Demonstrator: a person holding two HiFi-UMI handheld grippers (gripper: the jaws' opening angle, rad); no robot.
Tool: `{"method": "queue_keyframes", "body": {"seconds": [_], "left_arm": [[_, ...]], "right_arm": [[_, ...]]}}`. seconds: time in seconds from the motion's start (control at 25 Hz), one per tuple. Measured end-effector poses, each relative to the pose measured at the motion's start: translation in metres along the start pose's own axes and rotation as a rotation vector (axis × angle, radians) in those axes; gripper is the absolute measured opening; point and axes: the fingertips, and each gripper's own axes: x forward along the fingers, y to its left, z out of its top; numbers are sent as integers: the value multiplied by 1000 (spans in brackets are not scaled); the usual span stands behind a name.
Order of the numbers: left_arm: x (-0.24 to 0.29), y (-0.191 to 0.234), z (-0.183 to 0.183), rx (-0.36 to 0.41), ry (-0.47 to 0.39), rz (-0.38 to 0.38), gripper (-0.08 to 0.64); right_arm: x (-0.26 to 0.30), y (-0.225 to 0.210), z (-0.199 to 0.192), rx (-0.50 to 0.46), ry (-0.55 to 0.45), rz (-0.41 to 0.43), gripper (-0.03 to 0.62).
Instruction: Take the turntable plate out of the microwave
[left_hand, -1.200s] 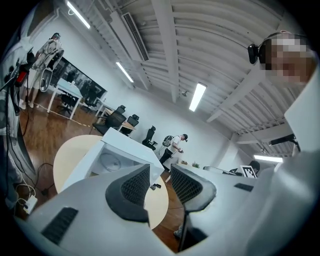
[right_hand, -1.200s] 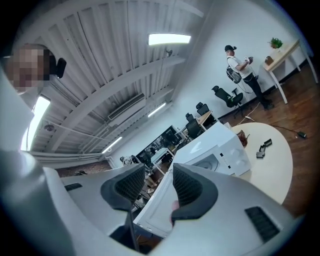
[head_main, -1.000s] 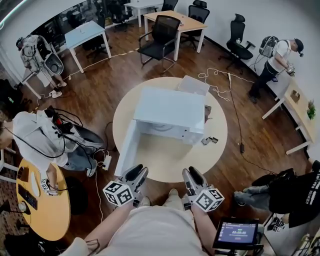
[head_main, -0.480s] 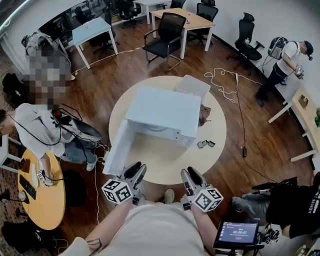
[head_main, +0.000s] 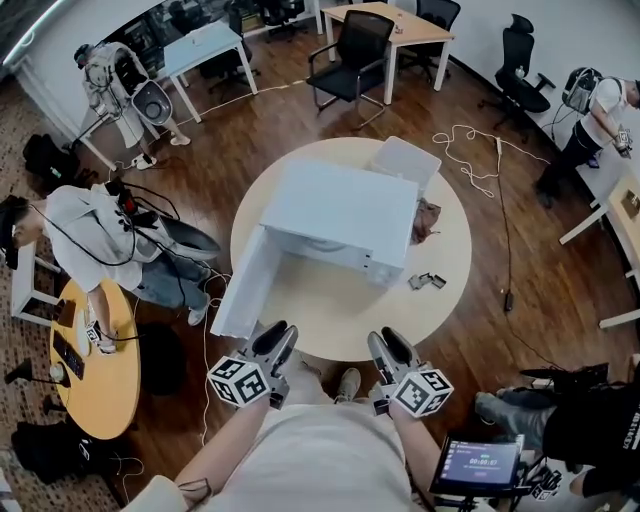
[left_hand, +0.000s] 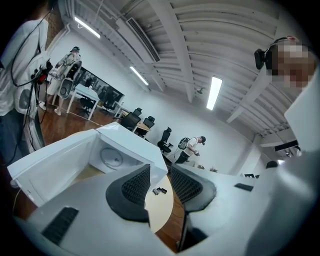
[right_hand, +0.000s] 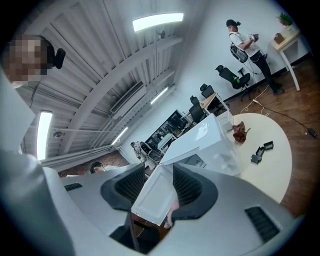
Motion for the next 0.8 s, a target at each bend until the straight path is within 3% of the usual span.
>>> {"method": "queue_keyframes", "body": {"seconds": [0.32, 0.8], "left_arm": [[-3, 22, -1, 2, 17, -6, 132], [35, 49, 42, 43, 139, -120, 132]], "right_arm": [[18, 3, -16, -8, 24, -15, 184], [74, 16, -1, -3, -19, -123, 184]]}}
